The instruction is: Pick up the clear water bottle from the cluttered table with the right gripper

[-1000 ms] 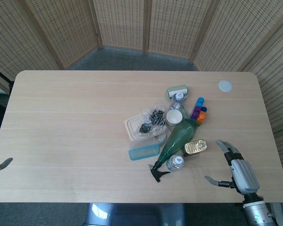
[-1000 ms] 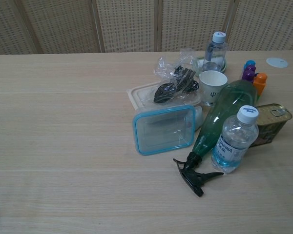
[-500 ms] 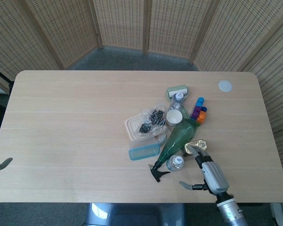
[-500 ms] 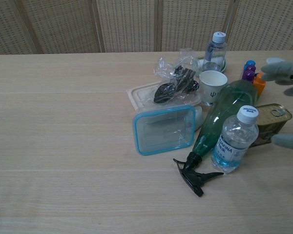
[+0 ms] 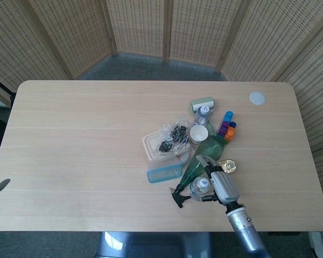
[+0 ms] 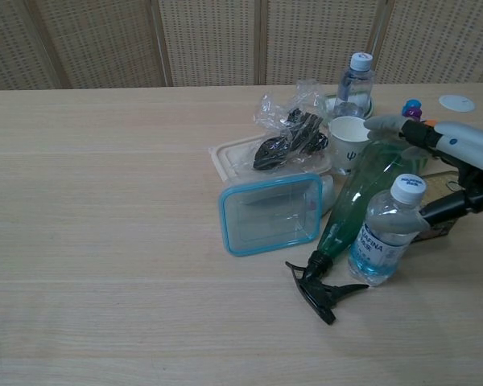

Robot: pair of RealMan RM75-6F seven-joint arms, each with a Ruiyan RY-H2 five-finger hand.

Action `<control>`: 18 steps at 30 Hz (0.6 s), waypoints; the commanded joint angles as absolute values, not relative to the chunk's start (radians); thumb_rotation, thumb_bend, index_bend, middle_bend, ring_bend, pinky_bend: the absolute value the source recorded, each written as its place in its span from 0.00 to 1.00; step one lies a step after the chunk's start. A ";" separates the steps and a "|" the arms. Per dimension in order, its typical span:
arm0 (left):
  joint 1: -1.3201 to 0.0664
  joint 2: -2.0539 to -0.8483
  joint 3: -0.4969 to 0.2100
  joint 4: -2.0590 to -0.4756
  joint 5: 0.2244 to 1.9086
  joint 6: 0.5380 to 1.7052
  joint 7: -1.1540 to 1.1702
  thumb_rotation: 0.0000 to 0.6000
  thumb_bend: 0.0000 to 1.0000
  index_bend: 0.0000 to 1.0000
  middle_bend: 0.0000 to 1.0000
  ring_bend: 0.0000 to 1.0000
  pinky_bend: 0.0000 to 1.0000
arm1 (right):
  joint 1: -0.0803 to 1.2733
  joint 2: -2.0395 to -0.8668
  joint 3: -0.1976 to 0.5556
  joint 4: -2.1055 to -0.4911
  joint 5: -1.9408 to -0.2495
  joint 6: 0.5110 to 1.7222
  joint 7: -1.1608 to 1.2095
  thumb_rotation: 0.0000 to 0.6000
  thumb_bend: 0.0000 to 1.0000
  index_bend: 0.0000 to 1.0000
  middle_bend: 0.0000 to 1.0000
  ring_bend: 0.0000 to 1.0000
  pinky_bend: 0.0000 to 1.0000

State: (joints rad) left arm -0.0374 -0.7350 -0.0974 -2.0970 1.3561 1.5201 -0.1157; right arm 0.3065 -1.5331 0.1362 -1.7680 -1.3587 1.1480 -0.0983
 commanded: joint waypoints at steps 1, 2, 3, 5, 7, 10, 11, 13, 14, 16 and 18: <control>-0.038 -0.736 -0.098 -2.097 1.355 1.520 -0.114 1.00 0.00 0.00 0.00 0.00 0.00 | 0.318 -1.555 0.144 -1.746 -1.344 1.143 -0.084 0.83 0.00 0.00 0.00 0.00 0.00; -0.038 -0.737 -0.099 -2.096 1.353 1.520 -0.114 1.00 0.00 0.00 0.00 0.00 0.00 | 0.318 -1.561 0.144 -1.742 -1.344 1.149 -0.082 0.83 0.00 0.00 0.00 0.00 0.00; -0.038 -0.737 -0.100 -2.096 1.350 1.519 -0.114 1.00 0.00 0.00 0.00 0.00 0.00 | 0.316 -1.572 0.143 -1.736 -1.348 1.162 -0.081 0.83 0.00 0.00 0.00 0.00 0.00; -0.039 -0.738 -0.100 -2.095 1.346 1.518 -0.114 1.00 0.00 0.00 0.00 0.00 0.00 | 0.312 -1.592 0.139 -1.724 -1.357 1.185 -0.083 0.87 0.00 0.00 0.00 0.00 0.00; -0.039 -0.737 -0.100 -2.096 1.346 1.517 -0.114 1.00 0.00 0.00 0.00 0.00 0.00 | 0.308 -1.621 0.135 -1.693 -1.369 1.212 -0.086 0.93 0.00 0.00 0.00 0.00 0.00; -0.036 -0.734 -0.099 -2.098 1.350 1.520 -0.116 1.00 0.00 0.00 0.00 0.00 0.00 | 0.304 -1.656 0.128 -1.643 -1.370 1.224 -0.057 1.00 0.00 0.00 0.00 0.00 0.00; -0.035 -0.733 -0.099 -2.099 1.351 1.521 -0.118 1.00 0.00 0.00 0.00 0.00 0.00 | 0.303 -1.664 0.127 -1.626 -1.370 1.227 -0.046 1.00 0.00 0.00 0.00 0.00 0.00; -0.034 -0.732 -0.100 -2.098 1.351 1.523 -0.121 1.00 0.00 0.00 0.00 0.00 0.00 | 0.300 -1.683 0.125 -1.586 -1.371 1.234 -0.020 1.00 0.00 0.00 0.00 0.00 0.00; -0.034 -0.732 -0.100 -2.098 1.350 1.523 -0.123 1.00 0.00 0.00 0.00 0.00 0.00 | 0.299 -1.690 0.123 -1.570 -1.373 1.236 -0.007 1.00 0.00 0.02 0.00 0.00 0.01; -0.035 -0.732 -0.100 -2.096 1.347 1.519 -0.125 1.00 0.00 0.00 0.00 0.00 0.00 | 0.296 -1.704 0.121 -1.536 -1.383 1.247 0.025 1.00 0.00 0.09 0.04 0.00 0.11; -0.037 -0.732 -0.100 -2.096 1.346 1.515 -0.124 1.00 0.00 0.00 0.00 0.00 0.00 | 0.293 -1.721 0.122 -1.501 -1.398 1.268 0.049 1.00 0.00 0.20 0.17 0.06 0.31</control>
